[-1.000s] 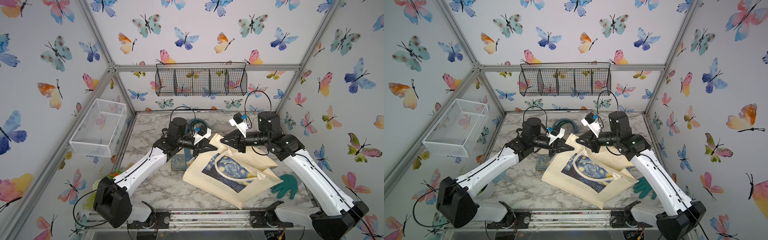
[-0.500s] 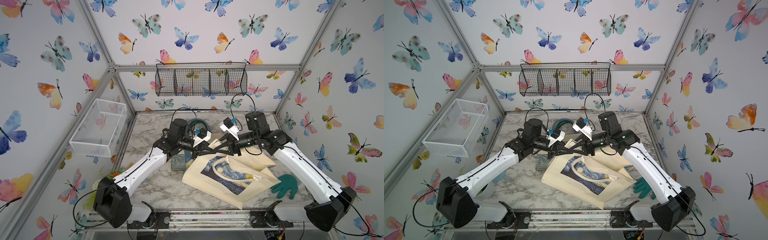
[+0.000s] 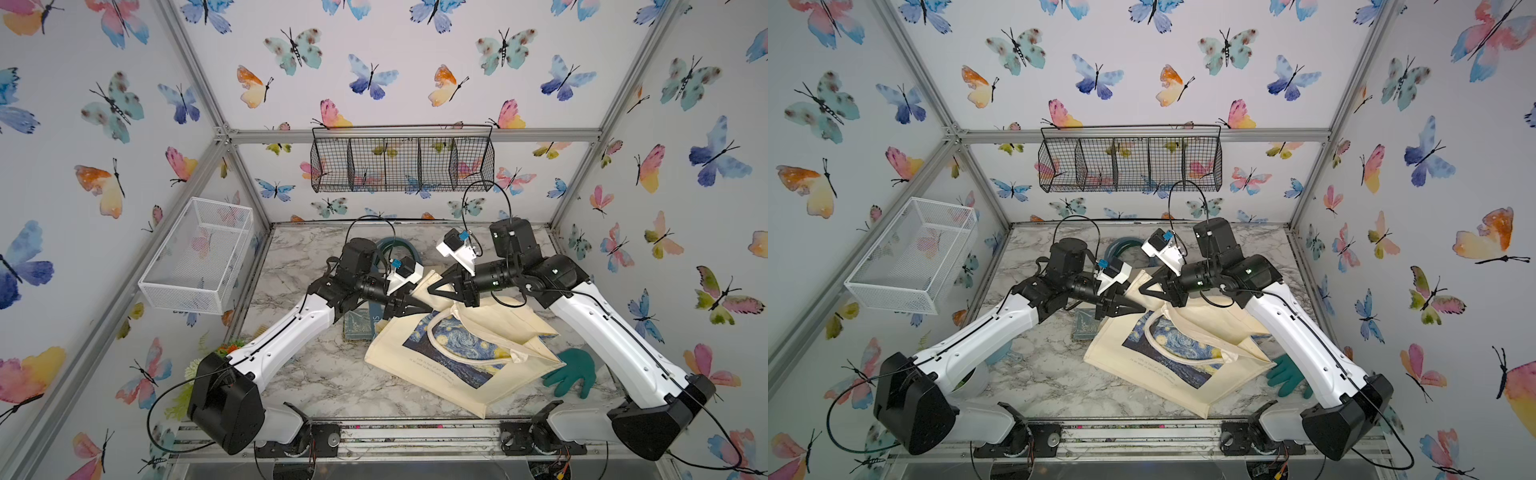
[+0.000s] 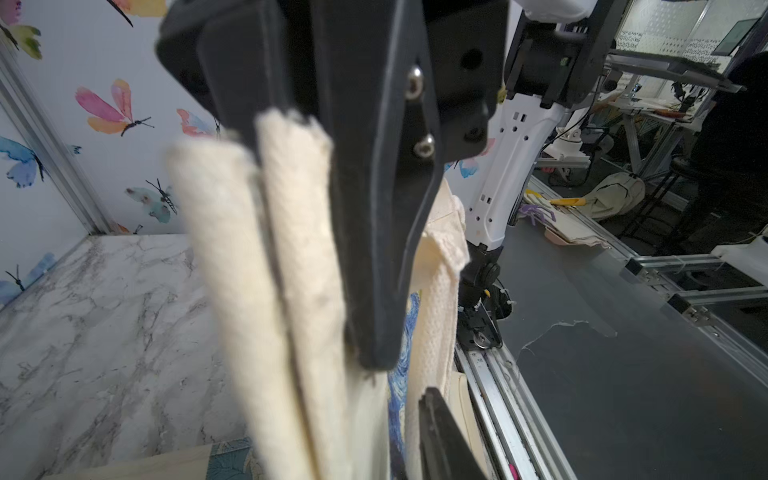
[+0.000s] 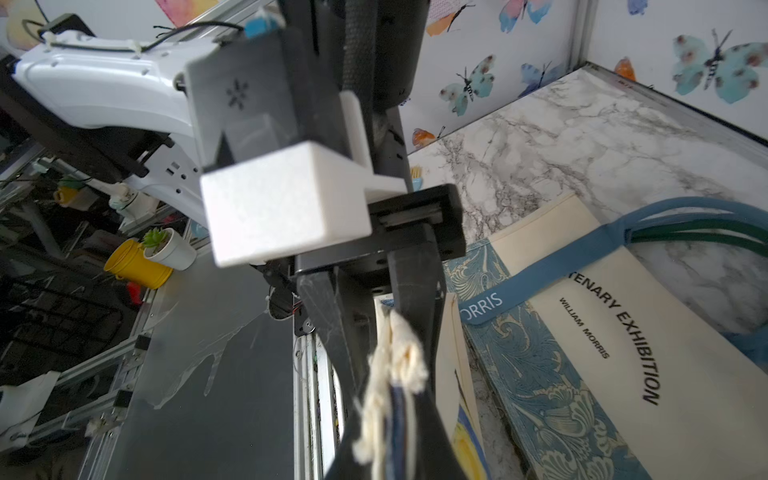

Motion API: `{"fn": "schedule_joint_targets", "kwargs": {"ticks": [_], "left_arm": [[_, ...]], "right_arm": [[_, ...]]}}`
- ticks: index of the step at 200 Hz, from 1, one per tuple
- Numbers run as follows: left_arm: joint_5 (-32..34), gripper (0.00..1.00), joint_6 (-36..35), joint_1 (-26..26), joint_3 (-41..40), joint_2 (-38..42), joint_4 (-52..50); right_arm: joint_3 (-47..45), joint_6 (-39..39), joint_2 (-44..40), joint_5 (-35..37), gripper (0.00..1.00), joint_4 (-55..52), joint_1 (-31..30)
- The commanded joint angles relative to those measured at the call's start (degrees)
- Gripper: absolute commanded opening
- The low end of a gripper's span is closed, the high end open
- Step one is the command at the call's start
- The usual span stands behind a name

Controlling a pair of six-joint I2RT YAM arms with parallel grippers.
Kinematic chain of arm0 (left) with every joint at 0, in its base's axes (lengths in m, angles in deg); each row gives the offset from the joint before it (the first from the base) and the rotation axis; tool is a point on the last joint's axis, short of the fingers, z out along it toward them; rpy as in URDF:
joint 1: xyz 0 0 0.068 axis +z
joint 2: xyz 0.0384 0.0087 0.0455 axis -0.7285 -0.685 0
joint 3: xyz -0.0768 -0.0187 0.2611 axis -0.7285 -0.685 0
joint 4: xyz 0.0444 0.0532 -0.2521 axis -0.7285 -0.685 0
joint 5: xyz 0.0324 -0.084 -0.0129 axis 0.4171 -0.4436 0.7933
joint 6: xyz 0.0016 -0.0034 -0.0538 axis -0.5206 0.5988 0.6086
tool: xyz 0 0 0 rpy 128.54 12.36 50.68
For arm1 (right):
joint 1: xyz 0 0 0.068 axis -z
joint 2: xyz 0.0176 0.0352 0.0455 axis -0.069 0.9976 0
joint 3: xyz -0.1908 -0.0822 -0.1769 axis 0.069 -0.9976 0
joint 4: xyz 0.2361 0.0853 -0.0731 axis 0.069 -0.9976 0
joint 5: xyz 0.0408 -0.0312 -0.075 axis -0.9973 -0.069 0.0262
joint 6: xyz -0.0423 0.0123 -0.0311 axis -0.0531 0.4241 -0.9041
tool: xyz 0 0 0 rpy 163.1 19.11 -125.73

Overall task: Put away the canvas bag
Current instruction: Press the canvas bag.

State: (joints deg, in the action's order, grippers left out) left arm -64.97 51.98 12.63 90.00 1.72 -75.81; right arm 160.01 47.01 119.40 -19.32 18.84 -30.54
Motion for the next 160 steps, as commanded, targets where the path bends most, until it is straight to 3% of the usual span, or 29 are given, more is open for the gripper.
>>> {"fn": "schedule_joint_targets", "kwargs": {"ticks": [1, 15, 41, 50, 58, 75, 109, 128, 149, 152, 160], "left_arm": [[-1.98, 0.29, 0.60, -0.59, -0.33, -0.37, -0.72], [-1.93, 0.01, 0.14, -0.59, -0.79, -0.07, -0.69], [-2.42, 0.00, -0.10, -0.59, -1.59, 0.01, -0.42], [-2.83, 0.24, 0.65, -0.61, -1.76, -0.27, 0.03], [-2.75, 0.37, 2.14, -0.59, -1.94, -0.52, 0.93], [-0.35, 0.44, 8.08, -0.59, -3.11, -1.28, 4.86], [4.14, 0.29, 18.32, -0.70, -3.98, -3.37, 8.81], [7.51, 0.00, 19.29, -0.77, -3.89, -3.58, 7.29], [9.60, 0.00, 18.40, -0.90, -4.35, -3.18, 5.32], [9.72, 0.06, 18.04, -0.90, -4.45, -3.14, 5.02], [10.96, 0.34, 17.71, -0.89, -4.83, -2.84, 4.47]], "right_arm": [[6.55, 2.56, -1.67, 11.69, 0.02, 3.36, 0.48], [9.24, 2.37, -1.84, 17.69, 0.02, 2.29, 0.49], [12.65, 2.46, -2.58, 28.26, 0.02, 1.76, 0.49], [13.55, 2.37, -2.79, 30.93, 0.02, 1.71, 0.49], [14.34, 2.30, -2.81, 32.84, 0.02, 1.63, 0.49], [15.58, 2.37, -2.89, 35.52, 0.02, 1.70, 0.49], [17.13, 2.27, -2.63, 38.11, 0.02, 1.72, 0.49], [17.41, 2.28, -2.89, 39.56, 0.02, 2.24, 0.44], [17.67, 2.02, -3.20, 41.33, 0.02, 2.99, 0.49], [17.75, 1.95, -3.24, 41.52, 0.02, 3.06, 0.49], [17.93, 1.88, -3.07, 41.97, 0.02, 3.30, 0.49]]}}
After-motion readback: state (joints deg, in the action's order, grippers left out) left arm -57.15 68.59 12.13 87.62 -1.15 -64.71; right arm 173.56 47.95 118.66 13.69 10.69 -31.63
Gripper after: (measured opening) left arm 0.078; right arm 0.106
